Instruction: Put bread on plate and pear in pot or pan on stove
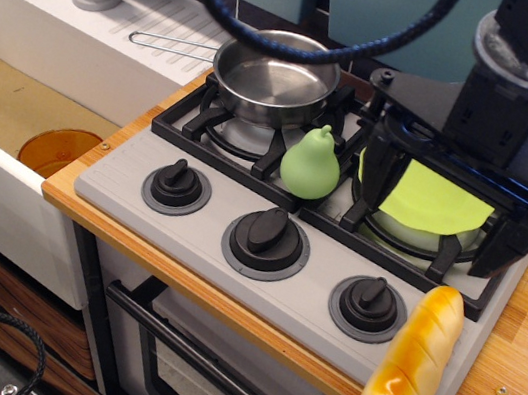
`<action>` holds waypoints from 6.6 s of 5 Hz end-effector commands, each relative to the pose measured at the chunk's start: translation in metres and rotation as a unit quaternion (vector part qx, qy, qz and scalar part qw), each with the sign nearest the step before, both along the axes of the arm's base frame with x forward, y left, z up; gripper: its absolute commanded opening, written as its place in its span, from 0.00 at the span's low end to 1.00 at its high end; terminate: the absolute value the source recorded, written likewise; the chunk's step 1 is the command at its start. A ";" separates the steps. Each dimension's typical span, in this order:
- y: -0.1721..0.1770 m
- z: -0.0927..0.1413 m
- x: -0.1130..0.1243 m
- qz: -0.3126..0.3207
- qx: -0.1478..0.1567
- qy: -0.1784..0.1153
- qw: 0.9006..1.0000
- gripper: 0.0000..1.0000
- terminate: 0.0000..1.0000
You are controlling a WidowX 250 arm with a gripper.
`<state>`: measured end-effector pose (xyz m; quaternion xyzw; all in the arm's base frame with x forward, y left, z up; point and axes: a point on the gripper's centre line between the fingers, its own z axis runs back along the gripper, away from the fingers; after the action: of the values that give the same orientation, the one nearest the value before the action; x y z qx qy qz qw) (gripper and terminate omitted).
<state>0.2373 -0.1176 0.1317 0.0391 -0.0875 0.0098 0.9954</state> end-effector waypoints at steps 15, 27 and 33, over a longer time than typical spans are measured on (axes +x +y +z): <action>-0.034 -0.104 0.002 0.007 -0.009 -0.079 0.997 1.00 0.00; 0.016 -0.047 0.114 -0.013 0.014 -0.083 0.996 0.00 0.00; 0.026 -0.003 0.070 -0.043 0.026 -0.016 0.999 1.00 0.00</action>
<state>0.2979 -0.0899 0.1097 0.0669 -0.0731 -0.0386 0.9943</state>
